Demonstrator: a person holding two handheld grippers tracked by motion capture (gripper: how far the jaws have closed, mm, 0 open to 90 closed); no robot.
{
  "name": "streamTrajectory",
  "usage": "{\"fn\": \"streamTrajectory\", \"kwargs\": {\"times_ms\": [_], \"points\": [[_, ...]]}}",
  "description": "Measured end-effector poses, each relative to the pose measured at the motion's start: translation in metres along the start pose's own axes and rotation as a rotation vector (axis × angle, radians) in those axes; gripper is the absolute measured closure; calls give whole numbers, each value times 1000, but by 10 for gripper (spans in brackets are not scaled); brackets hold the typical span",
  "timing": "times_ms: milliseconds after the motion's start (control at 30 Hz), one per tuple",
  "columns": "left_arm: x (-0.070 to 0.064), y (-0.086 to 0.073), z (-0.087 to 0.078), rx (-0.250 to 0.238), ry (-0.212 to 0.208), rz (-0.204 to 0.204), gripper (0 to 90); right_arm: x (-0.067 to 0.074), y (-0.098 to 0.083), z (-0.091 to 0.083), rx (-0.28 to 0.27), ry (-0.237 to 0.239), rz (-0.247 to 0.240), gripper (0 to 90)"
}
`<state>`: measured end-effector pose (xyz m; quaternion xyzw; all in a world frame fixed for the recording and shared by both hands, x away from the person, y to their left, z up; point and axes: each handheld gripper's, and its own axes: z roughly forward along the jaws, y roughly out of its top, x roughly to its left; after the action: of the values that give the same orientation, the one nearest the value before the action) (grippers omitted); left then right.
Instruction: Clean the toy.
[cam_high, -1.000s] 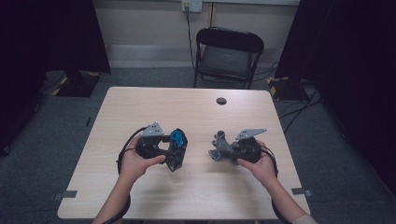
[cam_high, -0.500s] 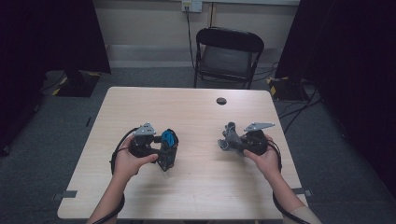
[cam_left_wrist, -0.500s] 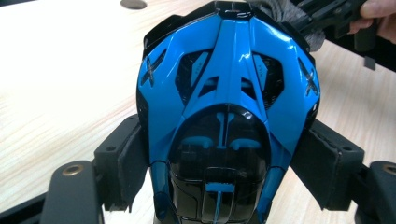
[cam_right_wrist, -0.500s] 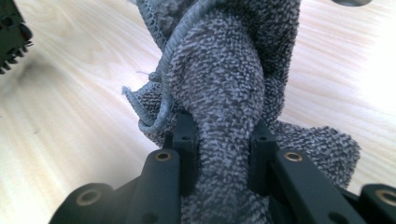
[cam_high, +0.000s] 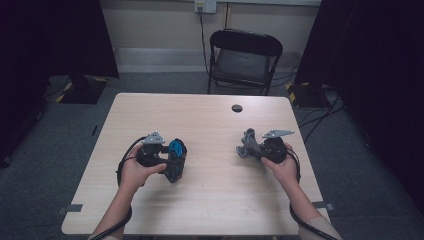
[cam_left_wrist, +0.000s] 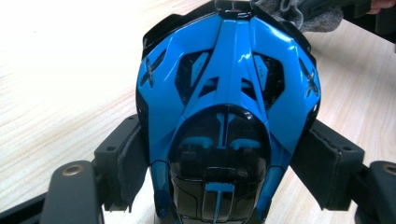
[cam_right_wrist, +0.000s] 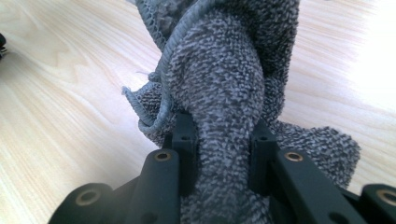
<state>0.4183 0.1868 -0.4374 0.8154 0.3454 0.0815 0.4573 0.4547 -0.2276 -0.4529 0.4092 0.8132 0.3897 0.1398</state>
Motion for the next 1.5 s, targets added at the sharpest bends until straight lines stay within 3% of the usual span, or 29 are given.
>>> {"fn": "streamTrajectory", "kwargs": {"times_ms": [300,667,800,1033,1067,1500], "points": [[5,2,0,3,30,-17,246,-9,-5,-2,-6,-29,25,715],[9,4,5,6,66,5,246,-19,-14,0,-9,-55,68,710],[11,3,8,1,76,-12,245,-22,-16,1,-9,-58,90,707],[15,1,15,16,88,-19,245,-23,-18,7,5,-54,83,694],[16,0,17,31,100,-6,245,-23,-19,8,2,-58,86,692],[19,-1,29,35,108,-17,245,-24,-22,10,-4,-62,88,678]]}}
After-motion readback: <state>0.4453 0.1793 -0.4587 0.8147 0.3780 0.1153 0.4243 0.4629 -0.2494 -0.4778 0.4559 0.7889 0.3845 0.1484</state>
